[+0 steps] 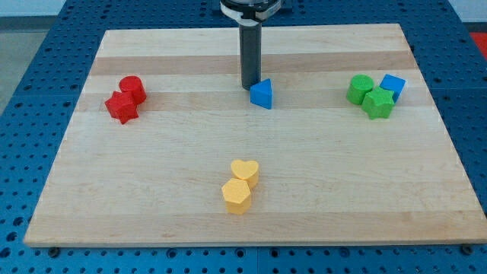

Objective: Point your arm at the blue cube

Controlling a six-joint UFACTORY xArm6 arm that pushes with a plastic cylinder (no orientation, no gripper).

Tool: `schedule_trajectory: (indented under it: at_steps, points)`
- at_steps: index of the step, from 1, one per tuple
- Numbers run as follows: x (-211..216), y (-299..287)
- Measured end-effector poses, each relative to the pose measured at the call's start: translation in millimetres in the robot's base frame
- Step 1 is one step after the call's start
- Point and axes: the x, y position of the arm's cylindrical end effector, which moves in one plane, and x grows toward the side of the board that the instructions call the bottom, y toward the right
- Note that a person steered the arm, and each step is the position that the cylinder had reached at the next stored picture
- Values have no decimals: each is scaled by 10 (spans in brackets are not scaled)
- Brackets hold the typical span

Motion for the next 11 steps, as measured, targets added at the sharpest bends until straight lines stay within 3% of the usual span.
schedule_trajectory:
  at_steps: [2, 3, 5, 6, 9, 11]
  points:
    - [-358, 390]
    - [-528, 1007]
    - [-525, 2456]
    - [-437, 2875]
    - [439, 2825]
    - [474, 2423]
